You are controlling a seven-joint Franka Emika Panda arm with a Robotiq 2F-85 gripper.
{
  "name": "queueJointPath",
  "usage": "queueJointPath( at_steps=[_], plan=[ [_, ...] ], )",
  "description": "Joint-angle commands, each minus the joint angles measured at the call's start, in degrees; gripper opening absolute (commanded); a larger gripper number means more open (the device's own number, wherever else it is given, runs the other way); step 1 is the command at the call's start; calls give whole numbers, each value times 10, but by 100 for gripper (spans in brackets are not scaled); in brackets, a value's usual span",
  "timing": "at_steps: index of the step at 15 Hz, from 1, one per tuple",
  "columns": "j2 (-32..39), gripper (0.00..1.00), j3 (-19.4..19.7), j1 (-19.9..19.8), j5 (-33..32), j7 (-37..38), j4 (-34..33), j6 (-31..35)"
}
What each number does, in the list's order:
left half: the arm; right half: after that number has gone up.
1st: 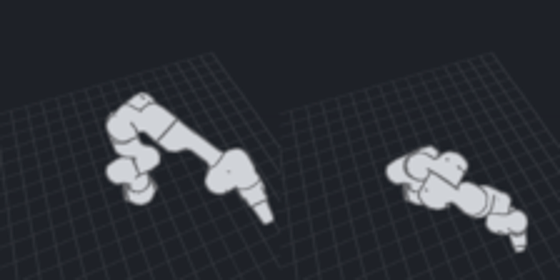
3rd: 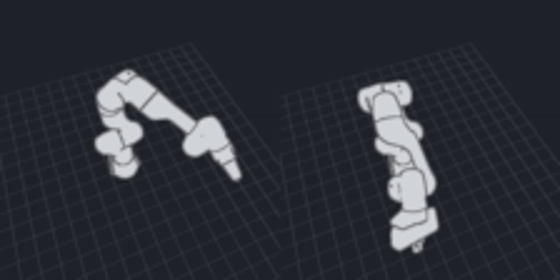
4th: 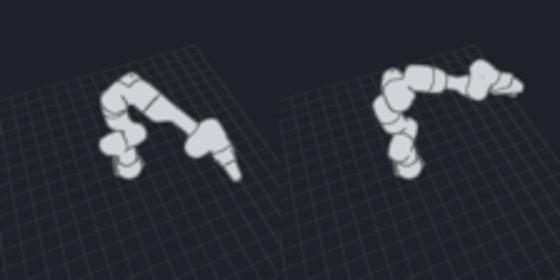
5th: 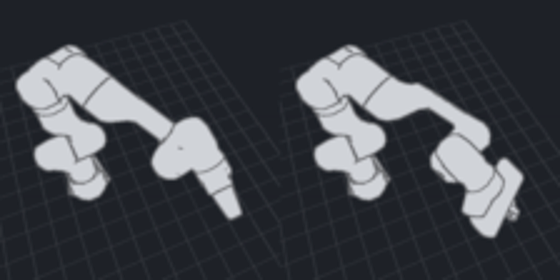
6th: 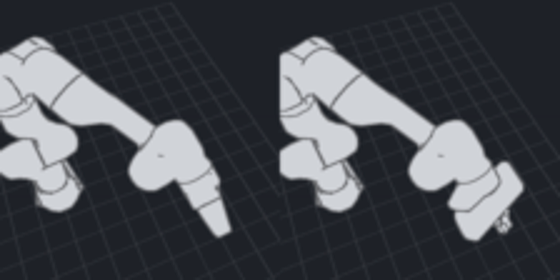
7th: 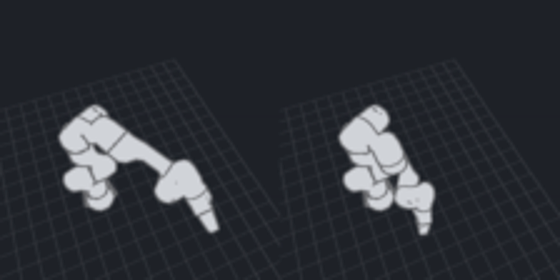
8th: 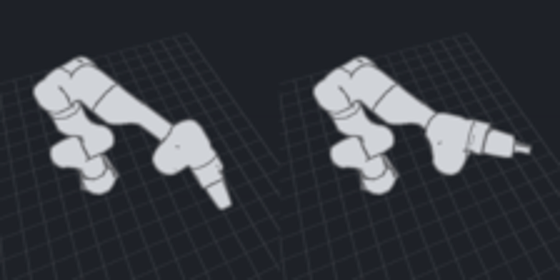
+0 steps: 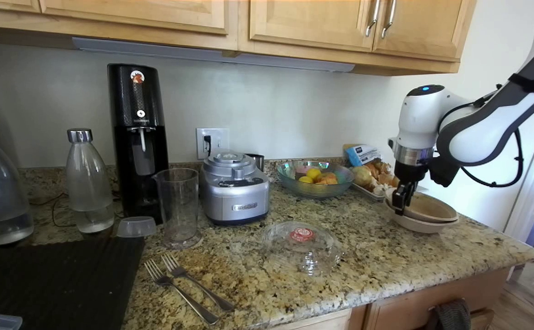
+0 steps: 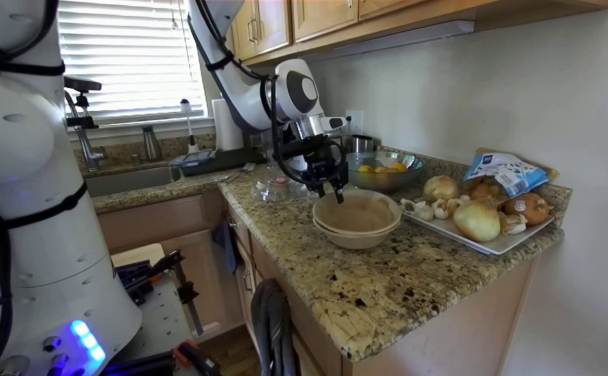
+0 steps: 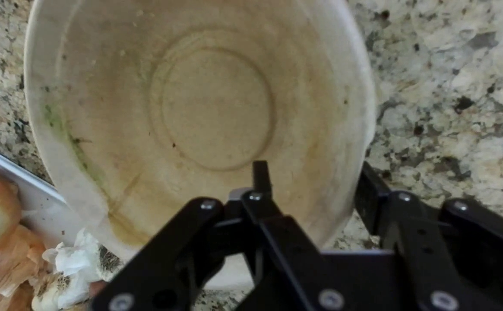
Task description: Unstack the bowls
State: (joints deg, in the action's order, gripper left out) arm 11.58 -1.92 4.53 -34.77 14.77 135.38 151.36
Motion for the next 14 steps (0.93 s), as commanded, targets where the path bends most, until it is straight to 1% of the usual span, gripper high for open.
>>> queueJointPath(
  at_steps=[1,2,3,5,8,9,12,14],
  plan=[
    [-10,20,12,18,-3,14,2,1],
    [-12,15,11,19,-2,13,3,2],
    [-15,7,10,20,2,9,4,4],
    [-18,4,10,21,5,7,5,5],
    [-25,1,11,23,2,13,6,-1],
    [-31,4,14,26,-8,26,7,-7],
    [-52,6,23,32,-42,72,12,-16],
    [-69,6,28,35,-80,117,15,-19]
  ],
)
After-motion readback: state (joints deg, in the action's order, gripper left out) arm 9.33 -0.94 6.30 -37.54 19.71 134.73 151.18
